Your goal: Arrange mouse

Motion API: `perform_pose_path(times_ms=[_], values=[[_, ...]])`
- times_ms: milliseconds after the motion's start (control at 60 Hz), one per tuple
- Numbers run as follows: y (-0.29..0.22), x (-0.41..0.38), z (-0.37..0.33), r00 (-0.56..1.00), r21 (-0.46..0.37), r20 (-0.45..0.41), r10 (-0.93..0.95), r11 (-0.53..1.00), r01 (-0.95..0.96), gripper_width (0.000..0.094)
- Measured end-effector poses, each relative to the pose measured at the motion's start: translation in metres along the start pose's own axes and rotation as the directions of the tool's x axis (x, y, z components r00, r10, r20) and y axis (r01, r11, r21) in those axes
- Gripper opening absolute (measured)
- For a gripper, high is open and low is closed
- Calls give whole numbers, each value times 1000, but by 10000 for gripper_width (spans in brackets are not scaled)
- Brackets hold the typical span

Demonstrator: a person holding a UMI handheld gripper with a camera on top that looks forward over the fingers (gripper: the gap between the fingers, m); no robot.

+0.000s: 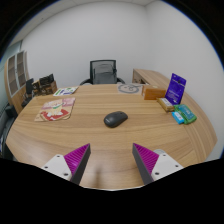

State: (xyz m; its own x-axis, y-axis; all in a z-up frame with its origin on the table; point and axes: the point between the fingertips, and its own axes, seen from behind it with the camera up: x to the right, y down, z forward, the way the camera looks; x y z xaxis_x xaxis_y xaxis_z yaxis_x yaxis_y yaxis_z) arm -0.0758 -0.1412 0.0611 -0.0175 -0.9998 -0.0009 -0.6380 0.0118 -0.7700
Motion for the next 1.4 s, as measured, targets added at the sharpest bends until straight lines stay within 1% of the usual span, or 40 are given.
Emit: perform_pose_path(times_ms=[283, 633, 767, 1000, 1217, 1317, 1400], values=[[-16, 4, 87, 999, -33, -34, 6, 999, -7, 872], [-42, 2, 160, 999, -49, -30, 20, 999, -22, 871], [-47, 2, 179, 999, -60, -35, 35, 998, -37, 874], [-64, -2, 201, 999, -54, -35, 21, 998, -23, 874], [-78, -15, 218, 1000, -51, -7, -3, 999, 3, 874], [-82, -22, 223, 1000, -49, 14, -15, 999, 16, 861], [-83, -25, 225, 999, -49, 26, -24, 998, 25, 818]])
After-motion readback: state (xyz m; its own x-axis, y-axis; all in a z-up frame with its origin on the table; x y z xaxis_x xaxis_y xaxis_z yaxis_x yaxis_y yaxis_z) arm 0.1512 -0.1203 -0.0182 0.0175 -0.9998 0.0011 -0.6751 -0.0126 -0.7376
